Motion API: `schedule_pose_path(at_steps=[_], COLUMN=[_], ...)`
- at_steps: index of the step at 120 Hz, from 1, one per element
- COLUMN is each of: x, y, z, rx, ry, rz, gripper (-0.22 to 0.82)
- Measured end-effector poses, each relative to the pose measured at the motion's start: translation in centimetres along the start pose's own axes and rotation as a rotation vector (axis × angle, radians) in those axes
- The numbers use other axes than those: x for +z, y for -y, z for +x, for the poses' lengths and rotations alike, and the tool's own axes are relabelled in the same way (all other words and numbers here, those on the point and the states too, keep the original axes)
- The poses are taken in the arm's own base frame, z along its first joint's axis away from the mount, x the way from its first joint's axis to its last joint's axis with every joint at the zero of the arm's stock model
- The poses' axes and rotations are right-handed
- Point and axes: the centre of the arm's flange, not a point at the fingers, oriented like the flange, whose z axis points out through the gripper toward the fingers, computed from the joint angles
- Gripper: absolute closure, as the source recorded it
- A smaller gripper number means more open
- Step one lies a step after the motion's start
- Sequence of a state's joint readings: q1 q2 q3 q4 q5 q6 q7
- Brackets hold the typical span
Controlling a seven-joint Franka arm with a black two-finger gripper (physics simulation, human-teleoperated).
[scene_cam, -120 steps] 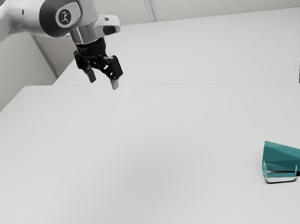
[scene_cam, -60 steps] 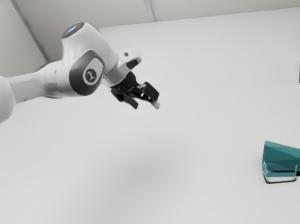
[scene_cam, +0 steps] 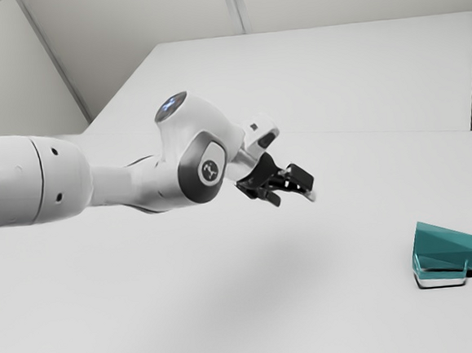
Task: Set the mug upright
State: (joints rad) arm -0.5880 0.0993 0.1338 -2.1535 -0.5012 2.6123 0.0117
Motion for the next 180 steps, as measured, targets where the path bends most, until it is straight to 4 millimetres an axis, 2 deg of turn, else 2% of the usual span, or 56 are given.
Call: schedule_pose_path(at_steps=[13,34,60,76,93,105,118,146,180], x=[1.3,2.6,4.7,6.1,8.4,9.3,10.2,11.6,12.5], y=[-2.8,-3.6,-7.4,-9.4,-10.4,-11.2,-12.4,-14.7,-15.7], z=[-1.6,-1.6,-3.9,-4.0,-2.4,-1.2,-1.1,-2.9,-4.2], rx=[0.026,0.019,0.022,0.039,0.068,0.088,0.109,0.112,0.110], ry=[-0.006,-0.030,-0.006,-0.006,-0.039,-0.062,-0.069,-0.046,-0.030], rz=[-0.021,-0.021,-0.065,-0.075,-0.061,-0.061,-0.070,-0.105,-0.119], gripper=[0.01,0.01,0.01,0.02,0.02,0.02,0.03,0.03,0.04])
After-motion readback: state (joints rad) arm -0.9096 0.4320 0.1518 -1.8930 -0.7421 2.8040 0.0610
